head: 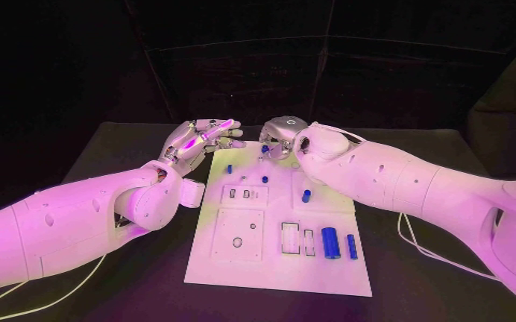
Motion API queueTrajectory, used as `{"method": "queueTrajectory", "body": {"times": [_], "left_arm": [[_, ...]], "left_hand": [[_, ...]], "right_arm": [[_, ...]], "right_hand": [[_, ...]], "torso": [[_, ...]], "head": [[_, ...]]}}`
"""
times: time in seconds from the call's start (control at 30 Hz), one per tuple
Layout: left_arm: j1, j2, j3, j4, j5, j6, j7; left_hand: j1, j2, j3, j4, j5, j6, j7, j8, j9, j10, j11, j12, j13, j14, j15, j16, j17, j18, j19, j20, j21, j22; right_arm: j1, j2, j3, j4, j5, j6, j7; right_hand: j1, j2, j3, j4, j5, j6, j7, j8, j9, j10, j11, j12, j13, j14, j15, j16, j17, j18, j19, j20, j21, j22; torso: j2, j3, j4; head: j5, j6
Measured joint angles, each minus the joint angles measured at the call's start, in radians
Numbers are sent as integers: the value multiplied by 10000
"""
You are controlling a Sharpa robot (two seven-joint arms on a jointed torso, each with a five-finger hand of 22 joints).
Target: Assemble the parts on the task board
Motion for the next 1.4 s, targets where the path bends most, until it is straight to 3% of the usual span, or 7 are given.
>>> {"method": "queueTrajectory", "body": {"times": [0.23, 0.4, 0.57, 0.7, 0.77, 0.97, 1.4], "left_arm": [[6, -61, 0, 22, 1, 38, -25], [10, -121, -2, 38, 3, 114, -30], [14, -177, -1, 57, 4, 224, -27], [16, -189, -1, 52, 4, 292, -22], [16, -189, -1, 41, 4, 324, -21], [16, -168, 0, -3, 4, 392, -18], [11, -110, -1, -117, 4, 475, -17]], "left_hand": [[0, 0, 0, 0, 0, 0, 0, 0, 0, 0, 0, 0, 0, 0, 0, -40, 9, 0, 0, 0, 0, -10], [0, 0, 0, 0, 0, 0, 0, -26, 0, 0, 0, 0, 1, 0, 0, -40, 8, -1, 0, 0, 0, -10], [0, 0, 0, 0, 0, 0, 0, -38, 0, 0, 0, 0, 1, 0, 0, -40, 8, -2, 0, 0, 0, -9], [0, 0, 0, 0, 0, 0, 0, -38, 0, 0, 0, 0, 2, 0, 0, -40, 7, -2, 0, 0, 0, -9], [0, 0, 0, 0, 0, 0, 0, -38, 0, 0, 0, 1, 2, 0, 0, -40, 7, -2, 0, 0, 0, -9], [0, 0, 0, 0, 0, 0, 0, -38, 0, 0, 0, 1, 2, 0, 0, -40, 7, -2, 0, 0, 0, -19], [0, 0, 0, 0, 0, 0, 0, -38, 0, 0, 0, 1, 3, 0, 0, -40, 5, -3, 0, 0, 0, -17]], "right_arm": [[14, -708, -2, 688, 41, -302, -63], [99, -1621, 93, 1526, 134, -481, -210], [219, -2686, 223, 2484, 355, -442, -596], [256, -3224, 252, 2813, 727, -269, -937], [263, -3407, 260, 2905, 927, -143, -1082], [277, -3681, 274, 2932, 1427, 337, -1429], [278, -3347, 276, 2466, 1803, 1140, -1620]], "right_hand": [[274, 136, -483, 235, 45, 0, -1, 0, 45, 2, -22, 312, 35, 0, 0, 57, 30, 0, 71, 14, -3, 47], [344, 212, -662, 425, 135, 246, -22, 43, 76, 1259, -157, 976, 248, 189, -112, 595, 664, -1, 649, -65, 366, 784], [-197, -141, -1354, 1196, 267, 435, -210, 67, 89, 2977, -529, 2090, 991, 249, -400, 1211, 1403, 0, 1196, -356, 783, 1553], [-222, -331, -2124, 1788, 639, 294, -338, 67, 89, 3317, -626, 2994, 1900, 254, -435, 1671, 1980, -11, 1426, -486, 1001, 1958], [-117, -398, -2897, 2285, 816, 173, -255, 67, 86, 3012, -590, 3707, 2769, 251, -432, 1854, 2170, -162, 1490, -445, 1019, 2053], [733, -46, -4524, 3610, 815, -97, -169, 183, 85, 2148, -527, 5405, 4931, 252, -432, 2445, 2912, -160, 1633, -370, 1235, 2437], [1488, 375, -5275, 4081, 927, -187, -153, 383, 100, 3080, -496, 9625, 9485, 252, -431, 3455, 4481, -158, 1811, -336, 1395, 2816]], "torso": [[-2, 21, -42], [-28, 37, -101], [-55, 58, -189], [-66, 74, -248], [-71, 85, -278], [-71, 99, -290], [-56, 89, -257]], "head": [[7, 32], [10, 70], [6, 100], [6, 108], [4, 111], [-79, 84], [-187, 45]]}}
